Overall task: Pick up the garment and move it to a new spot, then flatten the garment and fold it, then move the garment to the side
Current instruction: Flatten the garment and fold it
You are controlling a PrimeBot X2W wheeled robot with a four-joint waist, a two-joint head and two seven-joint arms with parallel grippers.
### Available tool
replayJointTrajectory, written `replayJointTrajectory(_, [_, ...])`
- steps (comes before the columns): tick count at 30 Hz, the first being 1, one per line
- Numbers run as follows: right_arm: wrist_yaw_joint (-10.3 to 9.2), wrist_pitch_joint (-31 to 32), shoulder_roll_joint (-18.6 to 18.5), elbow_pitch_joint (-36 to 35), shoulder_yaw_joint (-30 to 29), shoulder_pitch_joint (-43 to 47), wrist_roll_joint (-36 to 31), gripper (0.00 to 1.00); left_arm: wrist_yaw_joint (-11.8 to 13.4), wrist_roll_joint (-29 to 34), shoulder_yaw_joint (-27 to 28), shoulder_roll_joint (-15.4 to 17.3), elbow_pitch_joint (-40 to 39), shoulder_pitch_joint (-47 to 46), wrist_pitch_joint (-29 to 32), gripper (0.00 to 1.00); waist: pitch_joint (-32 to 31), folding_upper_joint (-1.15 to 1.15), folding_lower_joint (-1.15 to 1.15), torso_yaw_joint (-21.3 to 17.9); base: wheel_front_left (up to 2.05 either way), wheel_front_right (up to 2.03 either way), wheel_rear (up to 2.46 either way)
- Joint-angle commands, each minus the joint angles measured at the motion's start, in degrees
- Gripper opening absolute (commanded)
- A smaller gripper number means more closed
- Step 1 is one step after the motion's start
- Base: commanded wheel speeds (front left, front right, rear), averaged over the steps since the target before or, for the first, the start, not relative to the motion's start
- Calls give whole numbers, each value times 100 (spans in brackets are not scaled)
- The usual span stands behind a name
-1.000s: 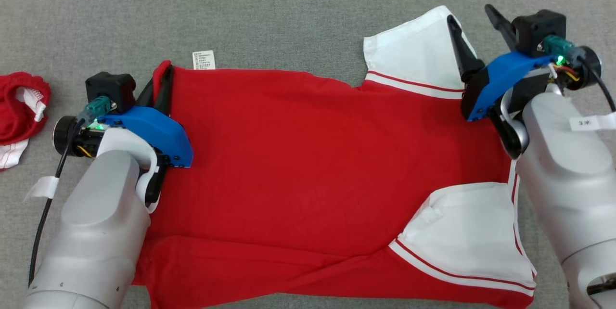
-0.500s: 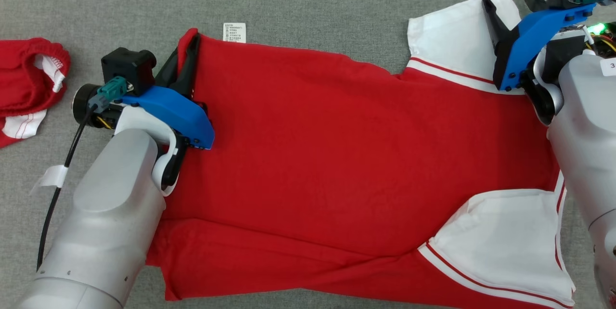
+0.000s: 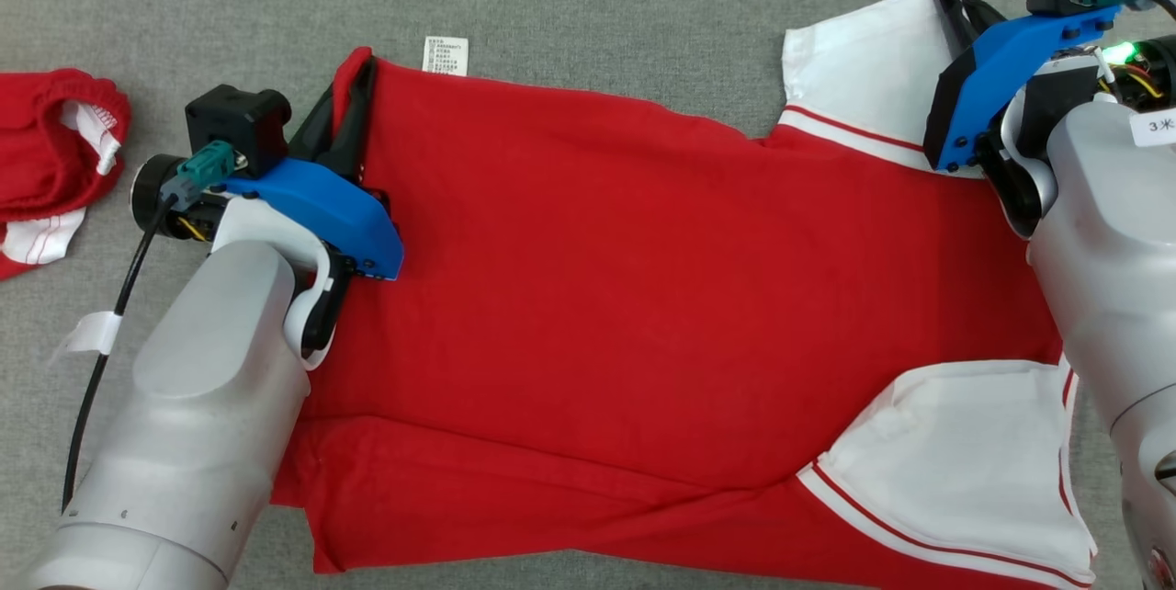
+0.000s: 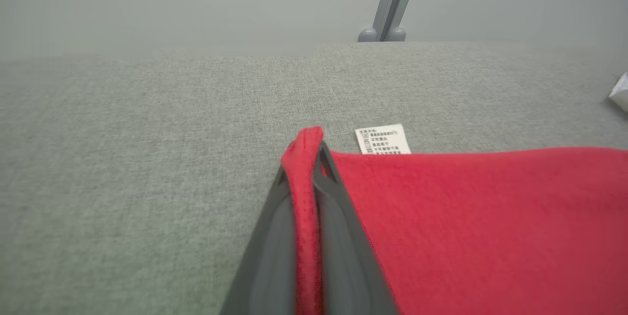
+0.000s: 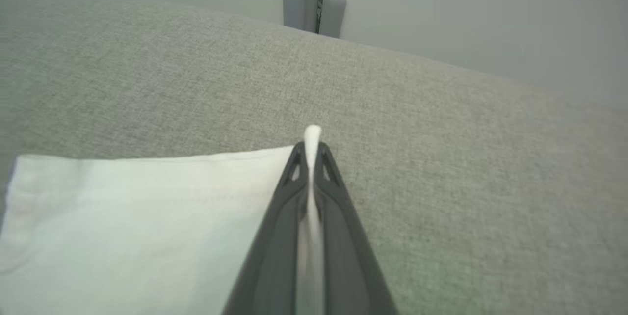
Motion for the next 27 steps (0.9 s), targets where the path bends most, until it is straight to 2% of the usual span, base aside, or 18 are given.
replayJointTrajectory(1, [-1, -172, -17, 5, 59, 75, 51, 0, -3, -31, 39, 54, 45, -30, -32, 0, -100, 0, 0, -49, 0, 0, 0])
replayJointTrajectory(8, [0, -785, 2, -185, 256, 485, 371, 0, -3, -75, 156, 111, 52, 271, -46, 0, -571, 0, 0, -225, 0, 0, 0])
replayJointTrajectory(14, [0, -1123, -90, -767, 511, 1104, 777, 0, 28, -54, 330, 239, -126, 632, -44, 0, -911, 0, 0, -389, 0, 0, 0])
replayJointTrajectory(21, [0, -1224, -241, -2225, 596, 2239, 1218, 0, 95, -35, 467, 289, -363, 1091, -44, 0, -1152, 0, 0, -499, 0, 0, 0])
replayJointTrajectory(27, [0, -1229, -398, -3743, 321, 3713, 1275, 0, 111, -26, 616, 330, -529, 1399, -45, 0, -1312, 0, 0, -514, 0, 0, 0])
